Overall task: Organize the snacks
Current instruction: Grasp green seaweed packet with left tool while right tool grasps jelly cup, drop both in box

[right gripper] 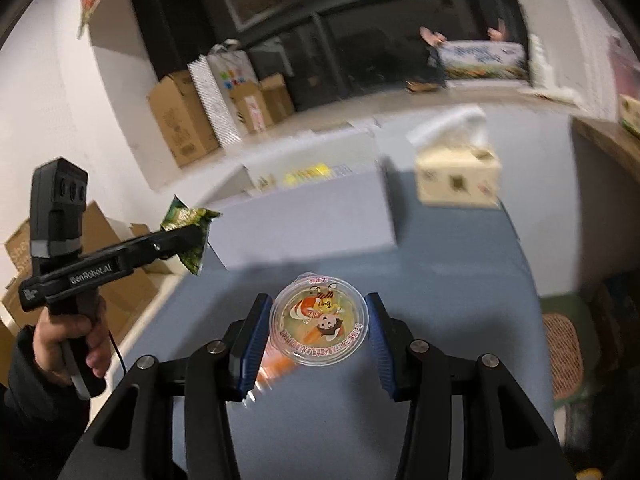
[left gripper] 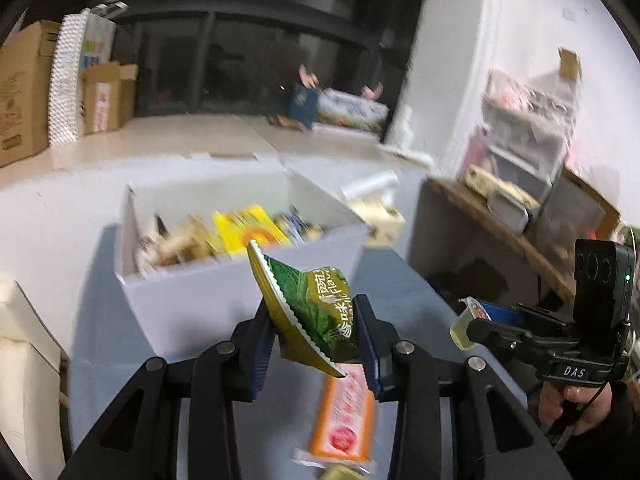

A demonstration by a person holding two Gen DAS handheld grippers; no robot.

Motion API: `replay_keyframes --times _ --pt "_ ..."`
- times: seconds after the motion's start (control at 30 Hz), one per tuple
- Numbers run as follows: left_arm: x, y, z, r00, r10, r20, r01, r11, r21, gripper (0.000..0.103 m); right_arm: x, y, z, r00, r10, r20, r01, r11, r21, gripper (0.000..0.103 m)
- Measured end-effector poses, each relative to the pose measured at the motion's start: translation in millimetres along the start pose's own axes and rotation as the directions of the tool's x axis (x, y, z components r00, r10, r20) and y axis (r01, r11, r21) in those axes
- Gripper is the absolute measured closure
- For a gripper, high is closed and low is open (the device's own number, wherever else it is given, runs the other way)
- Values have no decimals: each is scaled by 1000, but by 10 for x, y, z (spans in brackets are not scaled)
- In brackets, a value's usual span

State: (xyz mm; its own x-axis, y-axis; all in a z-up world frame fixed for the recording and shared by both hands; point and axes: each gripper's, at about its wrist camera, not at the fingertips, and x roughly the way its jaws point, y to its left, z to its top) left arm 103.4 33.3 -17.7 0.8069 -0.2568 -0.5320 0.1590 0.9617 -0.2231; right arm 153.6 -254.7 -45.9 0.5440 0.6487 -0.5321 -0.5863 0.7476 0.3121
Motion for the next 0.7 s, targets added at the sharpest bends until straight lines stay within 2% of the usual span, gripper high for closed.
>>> replay_keyframes --times 0.13,0.23,0.4,0.5,0.53,0.57,0.6,0.63,0.7 --pt "59 295 457 998 43 50 -43 999 -2 61 274 144 539 999 20 43 -19 999 -29 52" --pt "203 497 756 996 74 51 -74 997 -8 61 565 164 969 999 15 47 -13 1000 -28 52" --pt "627 726 1114 993 114 10 -114 993 3 61 1188 29 1597 998 -61 2 61 998 -12 52" --pt "826 826 1219 990 137 -18 -137 990 18 58 1445 -112 1806 997 -79 -19 79 997 21 52" --pt "941 869 1249 988 140 -60 -139 990 20 52 1515 -140 1852 997 -74 -25 75 997 27 51" --pt "1040 909 1259 981 168 -99 -167 986 15 28 1586 -167 1895 997 -74 -35 75 997 32 48" --pt "1107 967 1267 971 204 -125 -206 979 3 13 1648 -200 1933 993 -107 -41 109 993 39 18" --pt "1118 1027 1261 971 206 -121 -210 978 -16 0 1669 -218 1948 990 -134 -35 136 990 41 0" --pt "1068 1084 1207 980 170 -107 -175 983 -46 0 1647 -241 1957 990 -142 -6 142 989 41 0"
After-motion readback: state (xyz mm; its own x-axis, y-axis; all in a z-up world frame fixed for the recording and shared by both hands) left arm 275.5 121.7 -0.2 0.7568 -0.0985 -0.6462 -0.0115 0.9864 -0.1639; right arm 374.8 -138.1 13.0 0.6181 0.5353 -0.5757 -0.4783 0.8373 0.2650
